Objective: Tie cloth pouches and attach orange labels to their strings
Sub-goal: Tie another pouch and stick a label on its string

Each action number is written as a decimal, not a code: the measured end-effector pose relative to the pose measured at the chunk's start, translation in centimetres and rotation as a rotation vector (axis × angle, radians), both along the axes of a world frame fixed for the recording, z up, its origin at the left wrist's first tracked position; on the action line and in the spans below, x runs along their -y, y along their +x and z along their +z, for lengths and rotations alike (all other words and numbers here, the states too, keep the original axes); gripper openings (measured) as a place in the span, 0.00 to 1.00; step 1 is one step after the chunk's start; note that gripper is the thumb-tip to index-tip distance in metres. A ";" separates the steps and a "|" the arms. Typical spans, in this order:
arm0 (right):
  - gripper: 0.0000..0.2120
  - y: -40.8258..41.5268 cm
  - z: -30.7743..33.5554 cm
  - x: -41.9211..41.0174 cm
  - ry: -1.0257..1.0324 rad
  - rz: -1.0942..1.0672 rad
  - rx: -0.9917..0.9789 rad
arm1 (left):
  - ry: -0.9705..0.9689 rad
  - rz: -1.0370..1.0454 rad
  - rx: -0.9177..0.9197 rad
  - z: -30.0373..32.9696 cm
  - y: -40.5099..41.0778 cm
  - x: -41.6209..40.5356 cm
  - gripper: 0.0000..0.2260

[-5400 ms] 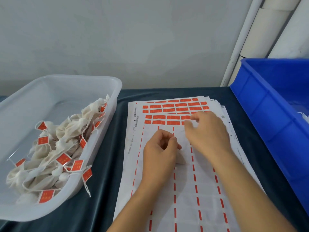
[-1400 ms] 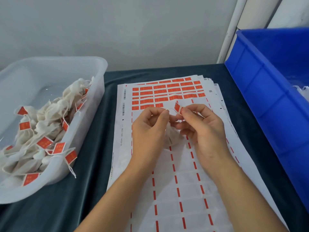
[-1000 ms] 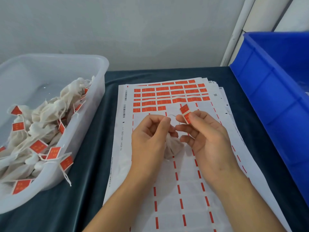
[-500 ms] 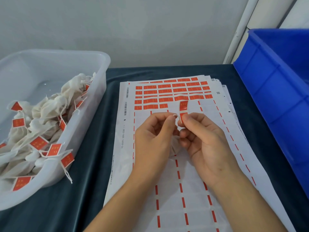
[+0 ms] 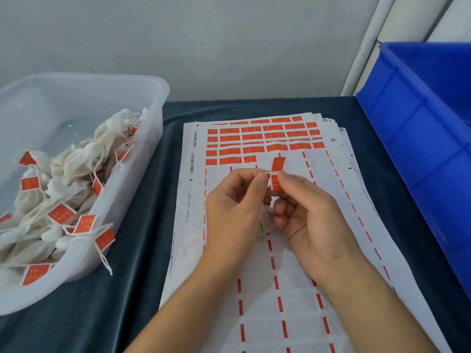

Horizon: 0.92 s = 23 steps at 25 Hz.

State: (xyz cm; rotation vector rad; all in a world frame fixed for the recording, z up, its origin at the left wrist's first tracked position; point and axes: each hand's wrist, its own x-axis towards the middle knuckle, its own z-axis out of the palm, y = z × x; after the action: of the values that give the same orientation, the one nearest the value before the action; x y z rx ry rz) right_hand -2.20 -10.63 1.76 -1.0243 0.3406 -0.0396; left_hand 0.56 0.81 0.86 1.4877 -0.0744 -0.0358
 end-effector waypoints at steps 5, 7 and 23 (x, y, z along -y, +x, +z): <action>0.11 0.1 -0.1 -0.1 -0.001 0.006 0.006 | -0.019 -0.013 0.009 0.0 0.0 0.1 0.07; 0.10 0.1 -0.2 -0.1 -0.006 0.001 0.008 | -0.029 -0.020 0.013 -0.1 0.0 0.1 0.07; 0.05 -0.2 -0.2 0.2 -0.440 -0.094 0.129 | 0.013 0.054 -0.009 0.5 0.2 -0.2 0.10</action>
State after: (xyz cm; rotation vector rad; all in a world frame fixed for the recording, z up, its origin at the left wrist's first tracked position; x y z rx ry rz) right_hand -2.45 -10.83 1.59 -1.4325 0.2671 -0.2739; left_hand 0.77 1.01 1.38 1.5019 -0.0270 0.0006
